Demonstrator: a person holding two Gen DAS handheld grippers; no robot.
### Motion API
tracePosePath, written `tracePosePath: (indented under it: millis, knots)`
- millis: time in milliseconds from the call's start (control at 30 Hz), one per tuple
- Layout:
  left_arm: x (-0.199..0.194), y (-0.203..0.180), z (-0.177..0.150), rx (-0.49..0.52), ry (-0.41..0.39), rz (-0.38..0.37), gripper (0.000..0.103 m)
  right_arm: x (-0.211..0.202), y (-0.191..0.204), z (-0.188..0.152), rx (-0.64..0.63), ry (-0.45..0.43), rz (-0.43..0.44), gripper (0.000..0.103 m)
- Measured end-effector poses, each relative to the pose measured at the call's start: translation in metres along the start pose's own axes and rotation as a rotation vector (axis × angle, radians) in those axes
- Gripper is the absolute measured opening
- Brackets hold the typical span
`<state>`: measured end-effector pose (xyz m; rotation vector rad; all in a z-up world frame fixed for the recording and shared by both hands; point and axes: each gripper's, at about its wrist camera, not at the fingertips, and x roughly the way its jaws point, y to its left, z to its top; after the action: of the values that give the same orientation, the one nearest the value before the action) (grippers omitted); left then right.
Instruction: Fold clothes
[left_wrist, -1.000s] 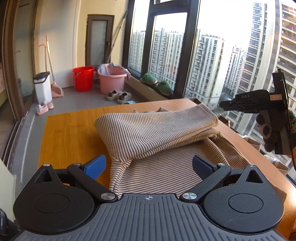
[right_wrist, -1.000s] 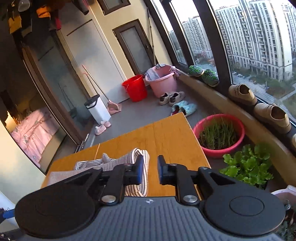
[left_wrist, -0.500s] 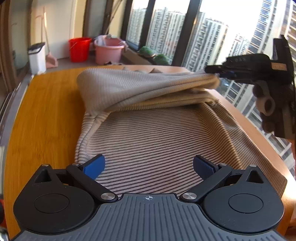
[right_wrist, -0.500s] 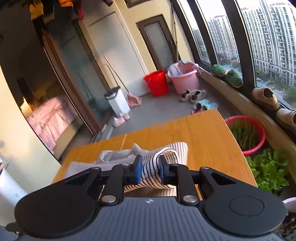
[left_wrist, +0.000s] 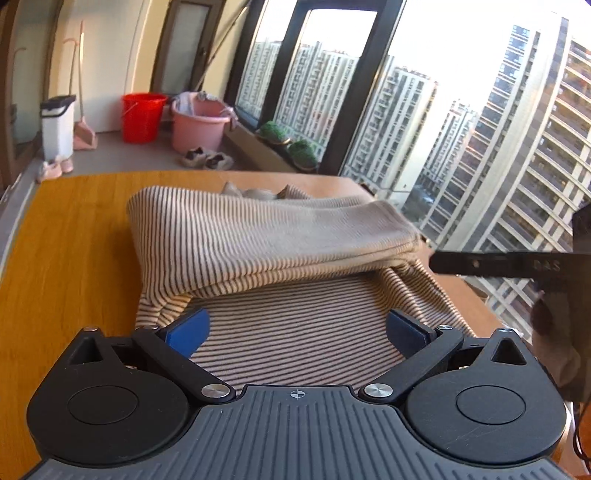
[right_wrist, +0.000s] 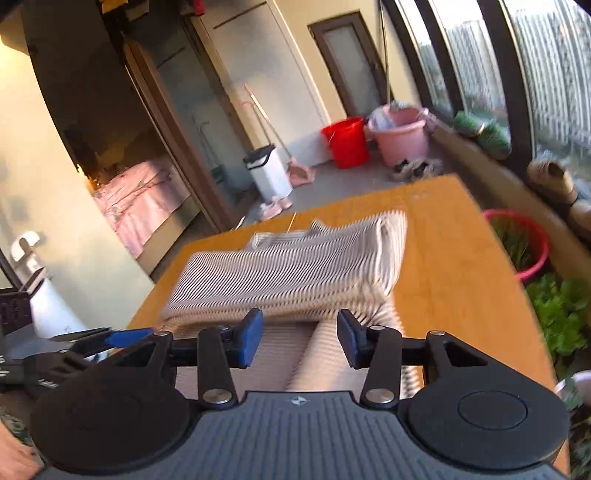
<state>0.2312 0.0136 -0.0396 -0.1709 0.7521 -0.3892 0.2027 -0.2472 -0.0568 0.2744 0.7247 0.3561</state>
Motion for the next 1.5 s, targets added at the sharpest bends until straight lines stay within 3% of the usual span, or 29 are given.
tracePosePath:
  millis: [67, 100, 233, 400, 467, 567, 667, 833, 1033, 1100, 1233, 1333, 1400, 1467, 1500]
  knots:
    - [0.002, 0.011, -0.007, -0.031, -0.003, 0.037, 0.103, 0.007, 0.004, -0.008, 0.024, 0.049, 0.049, 0.044]
    - [0.002, 0.017, -0.011, -0.045, -0.009, 0.055, 0.103, 0.013, -0.003, -0.014, 0.022, 0.058, 0.004, 0.04]
    - [-0.006, 0.03, -0.015, -0.047, -0.023, 0.106, 0.103, 0.004, -0.019, -0.016, 0.017, -0.012, -0.015, 0.038]
    - [-0.006, 0.012, -0.018, 0.033, -0.031, 0.172, 0.103, -0.001, -0.01, -0.023, -0.052, -0.04, -0.09, 0.039]
    - [-0.011, 0.0, -0.018, 0.062, -0.045, 0.179, 0.103, 0.0, 0.0, -0.026, -0.099, -0.043, -0.116, 0.05]
    - [-0.018, -0.01, -0.022, 0.078, -0.07, 0.104, 0.103, 0.002, 0.01, -0.029, -0.152, -0.033, -0.13, 0.062]
    - [-0.017, -0.016, -0.031, 0.074, -0.075, 0.056, 0.103, 0.002, 0.016, -0.031, -0.188, -0.022, -0.135, 0.069]
    - [-0.004, -0.023, -0.042, 0.114, -0.02, 0.173, 0.103, 0.002, 0.019, -0.033, -0.191, -0.016, -0.126, 0.077]
    - [-0.01, -0.017, -0.044, 0.123, -0.017, 0.205, 0.103, -0.007, 0.034, -0.04, -0.211, -0.021, -0.114, 0.081]
    - [-0.009, -0.015, -0.039, 0.114, -0.021, 0.202, 0.103, -0.017, 0.042, -0.034, -0.231, -0.07, -0.105, 0.079]
    - [-0.004, -0.021, -0.036, 0.14, -0.01, 0.228, 0.103, -0.02, 0.055, 0.002, -0.27, -0.203, -0.168, 0.078]
    - [-0.002, -0.022, -0.036, 0.145, -0.008, 0.231, 0.103, 0.007, 0.047, 0.027, -0.233, -0.189, -0.218, 0.078]
    - [-0.003, -0.02, -0.036, 0.136, -0.013, 0.223, 0.103, 0.03, 0.038, 0.032, -0.212, -0.128, -0.247, 0.063]
    - [-0.004, -0.018, -0.038, 0.126, -0.019, 0.214, 0.103, 0.049, 0.032, 0.035, -0.195, -0.069, -0.25, 0.025]
    - [-0.005, -0.018, -0.04, 0.122, -0.022, 0.21, 0.103, 0.051, 0.035, 0.034, -0.209, -0.068, -0.251, 0.024]
